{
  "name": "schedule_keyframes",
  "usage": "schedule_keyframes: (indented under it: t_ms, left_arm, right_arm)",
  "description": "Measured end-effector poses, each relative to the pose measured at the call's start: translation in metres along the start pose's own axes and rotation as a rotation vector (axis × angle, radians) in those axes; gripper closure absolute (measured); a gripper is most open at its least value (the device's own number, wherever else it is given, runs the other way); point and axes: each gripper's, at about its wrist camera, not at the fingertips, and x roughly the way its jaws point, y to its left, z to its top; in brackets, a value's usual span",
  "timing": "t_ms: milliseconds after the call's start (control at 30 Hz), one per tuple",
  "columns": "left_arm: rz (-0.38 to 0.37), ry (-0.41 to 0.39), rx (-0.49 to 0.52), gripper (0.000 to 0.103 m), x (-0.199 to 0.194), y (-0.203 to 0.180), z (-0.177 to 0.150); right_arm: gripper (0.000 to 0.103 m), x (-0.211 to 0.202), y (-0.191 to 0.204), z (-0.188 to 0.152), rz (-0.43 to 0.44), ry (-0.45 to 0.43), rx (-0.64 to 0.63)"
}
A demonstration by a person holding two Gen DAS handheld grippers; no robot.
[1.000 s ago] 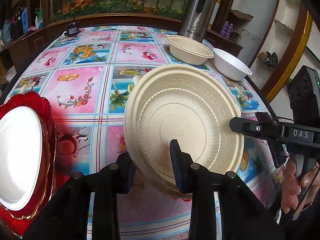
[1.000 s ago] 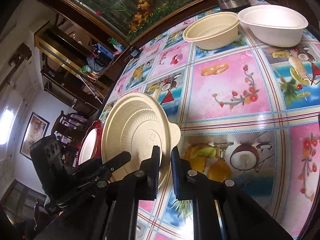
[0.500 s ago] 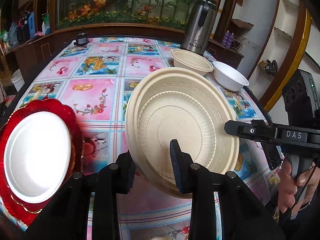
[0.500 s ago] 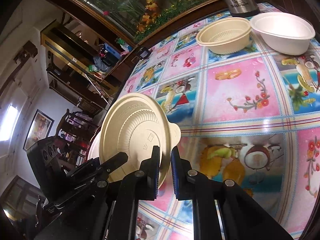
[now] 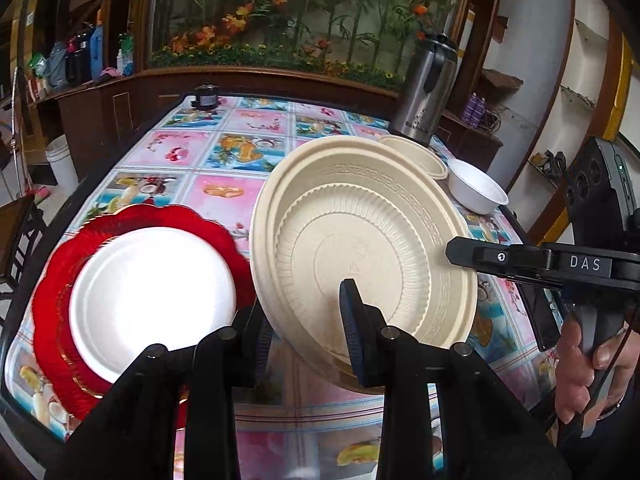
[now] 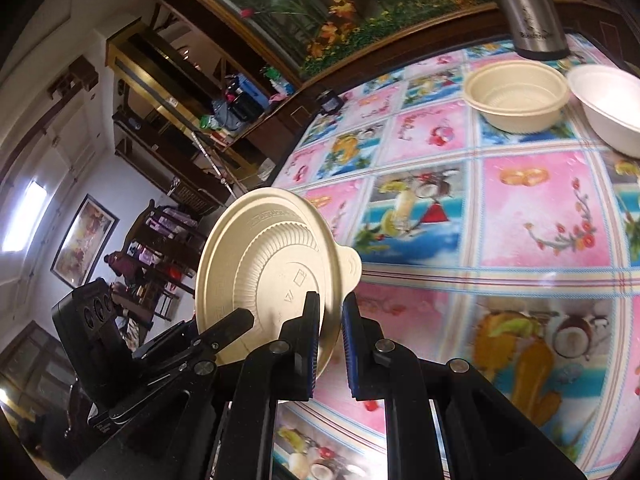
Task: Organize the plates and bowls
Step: 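Carry the beige bowl with the right tool over the plate stack, then lower the beige bowl onto the white plate and open the right tool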
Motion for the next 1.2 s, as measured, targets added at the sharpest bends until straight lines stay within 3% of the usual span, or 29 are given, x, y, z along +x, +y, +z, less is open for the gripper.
schedule_keyframes:
  t_ms: [667, 900, 1200]
  left_arm:
    - [0.131, -0.077, -0.194, 0.074, -0.034, 0.096, -0.008]
    - [0.157, -0.05, -0.24, 0.074, -0.023, 0.118, -0.015]
    - [0.162, -0.026, -0.254, 0.074, -0.014, 0.119, -0.018]
  right_arm:
    - [0.091, 0.084, 0.083, 0.006, 0.113, 0.111, -0.086]
    - [0.091, 0.118, 0.09, 0.003, 0.105, 0.161, -0.079]
    - [0.09, 0.131, 0.086, -0.002, 0.102, 0.188, -0.067]
